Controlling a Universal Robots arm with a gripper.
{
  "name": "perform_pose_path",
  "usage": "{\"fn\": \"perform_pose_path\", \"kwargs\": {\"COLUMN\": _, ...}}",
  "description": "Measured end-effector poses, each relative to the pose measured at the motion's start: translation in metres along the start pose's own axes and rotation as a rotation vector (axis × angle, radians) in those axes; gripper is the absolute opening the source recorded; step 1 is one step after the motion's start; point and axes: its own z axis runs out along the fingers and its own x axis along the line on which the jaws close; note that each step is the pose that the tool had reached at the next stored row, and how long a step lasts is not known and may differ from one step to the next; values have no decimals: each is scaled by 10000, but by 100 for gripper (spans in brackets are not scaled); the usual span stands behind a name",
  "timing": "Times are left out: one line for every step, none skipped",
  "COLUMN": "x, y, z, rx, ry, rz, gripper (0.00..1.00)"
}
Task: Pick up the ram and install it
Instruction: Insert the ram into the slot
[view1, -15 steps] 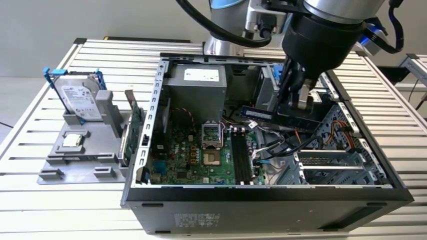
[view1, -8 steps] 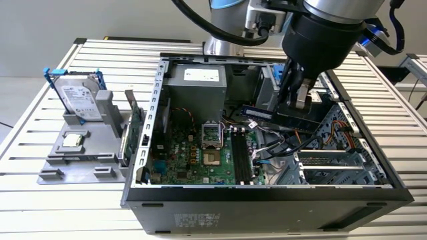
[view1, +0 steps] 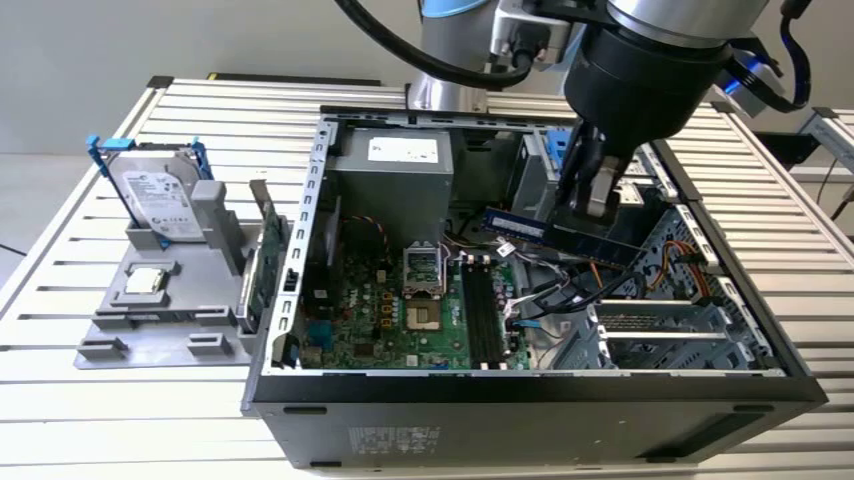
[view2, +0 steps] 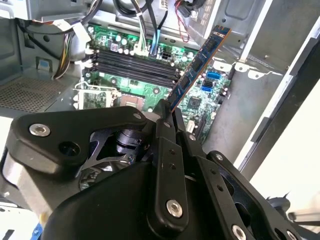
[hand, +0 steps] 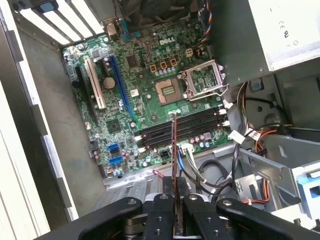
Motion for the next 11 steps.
{"fn": "perform_pose_path", "kwargs": {"x": 0, "y": 0, "z": 0, "rx": 0, "ry": -2, "rz": 56, "gripper": 0}}
{"fn": "perform_pose_path", "kwargs": {"x": 0, "y": 0, "z": 0, "rx": 1, "ry": -4, "rz": 107, "gripper": 0}}
{"fn": "perform_pose_path", "kwargs": {"x": 0, "y": 0, "z": 0, "rx": 2, "ry": -5, "rz": 160, "gripper": 0}}
{"fn": "perform_pose_path", "kwargs": {"x": 0, "y": 0, "z": 0, "rx": 2, "ry": -7, "rz": 215, "gripper": 0}}
{"fn": "perform_pose_path", "kwargs": {"x": 0, "y": 0, "z": 0, "rx": 3, "ry": -8, "rz": 268, "gripper": 0}}
{"fn": "perform_pose_path", "kwargs": {"x": 0, "y": 0, "z": 0, "rx": 3, "ry": -9, "rz": 318, "gripper": 0}}
{"fn": "perform_pose_path", "kwargs": {"x": 0, "y": 0, "z": 0, "rx": 4, "ry": -11, "rz": 369, "gripper": 0}}
{"fn": "perform_pose_path", "kwargs": {"x": 0, "y": 0, "z": 0, "rx": 4, "ry": -13, "rz": 418, "gripper": 0}}
{"fn": "perform_pose_path", "kwargs": {"x": 0, "y": 0, "z": 0, "rx": 4, "ry": -15, "rz": 468, "gripper": 0}}
{"fn": "perform_pose_path", "kwargs": {"x": 0, "y": 0, "z": 0, "rx": 5, "ry": -16, "rz": 517, "gripper": 0}}
{"fn": "perform_pose_path", "kwargs": {"x": 0, "y": 0, "z": 0, "rx": 6, "ry": -18, "rz": 563, "gripper": 0}}
